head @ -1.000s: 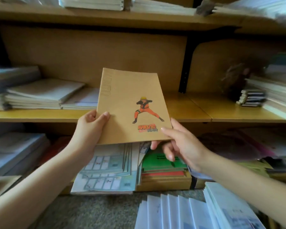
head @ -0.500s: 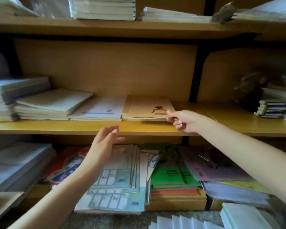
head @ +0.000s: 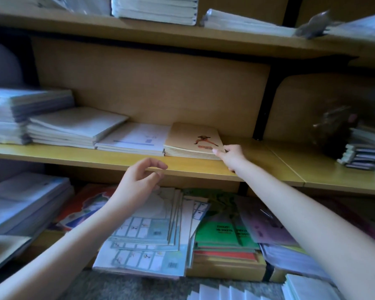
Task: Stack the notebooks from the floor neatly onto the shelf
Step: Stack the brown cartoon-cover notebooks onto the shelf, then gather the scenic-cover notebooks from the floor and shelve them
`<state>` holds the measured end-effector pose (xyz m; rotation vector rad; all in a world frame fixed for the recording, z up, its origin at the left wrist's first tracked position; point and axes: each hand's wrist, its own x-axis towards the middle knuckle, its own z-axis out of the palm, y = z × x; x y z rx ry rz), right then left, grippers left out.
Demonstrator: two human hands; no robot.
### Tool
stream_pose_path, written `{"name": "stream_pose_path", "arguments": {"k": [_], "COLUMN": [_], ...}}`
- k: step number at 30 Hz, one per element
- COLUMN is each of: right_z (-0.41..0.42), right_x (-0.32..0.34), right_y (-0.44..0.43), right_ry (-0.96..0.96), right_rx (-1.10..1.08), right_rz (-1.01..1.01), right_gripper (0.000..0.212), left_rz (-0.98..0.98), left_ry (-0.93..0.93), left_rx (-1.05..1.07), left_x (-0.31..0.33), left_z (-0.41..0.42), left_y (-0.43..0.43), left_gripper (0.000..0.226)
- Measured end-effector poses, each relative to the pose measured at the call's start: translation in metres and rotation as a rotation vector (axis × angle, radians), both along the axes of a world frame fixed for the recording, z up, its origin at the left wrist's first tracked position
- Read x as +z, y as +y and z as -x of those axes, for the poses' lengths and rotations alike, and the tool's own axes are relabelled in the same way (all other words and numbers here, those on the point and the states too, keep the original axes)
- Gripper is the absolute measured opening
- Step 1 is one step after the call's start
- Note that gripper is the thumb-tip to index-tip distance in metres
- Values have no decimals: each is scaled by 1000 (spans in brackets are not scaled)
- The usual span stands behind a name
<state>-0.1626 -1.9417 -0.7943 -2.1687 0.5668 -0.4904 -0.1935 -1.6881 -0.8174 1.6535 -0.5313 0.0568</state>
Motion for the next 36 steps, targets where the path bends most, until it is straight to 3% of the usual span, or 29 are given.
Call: {"name": "stream_pose_path", "arguments": {"k": [4,7,10,12,15,19,21,23,26,31,36], "right_z": [-2,16,46,76,126,178,199,222,266,316,322], "right_x": [-4,-6,-31,-60,-107,-168,-191,-209,-242,-278,-305], "right_y": [6,23,43,54,57,31,13,-5,-23,-34,-42], "right_ry": [-12,-241,-532,-552,-389,9,253,378,429,721,912], "right_rx": [-101,-228,-9,254,515,694,693,609,487,593,579], "right_rz": [109,74,188,306,477,600,642,572,460,746,827], "right_gripper": [55,45,25,19,14,21,28,38,55,102,104], "left_rz": [-56,-146,-249,-358,-555,-819,-993,-1112,-1214,-1248,-1253], "left_ry": [-78,-153,-240,-306,-346,-151,-179,-232,-247,-229,-221], "left_rx": [-45,-62,-113,-138,-87,-262,-369,-405,-453,-520,-628], "left_x": [3,-3,-13,-24,-54,-108,-131,-148,-167,-185,-199], "left_z": [4,9,19,25,37,67,82,94,108,108,103], "left_y": [-6,-7,-5,-5,-7,-9,-6,-3,0,-5,-31], "left_gripper": [21,22,19,18,18,21,19,21,21,20,20]}}
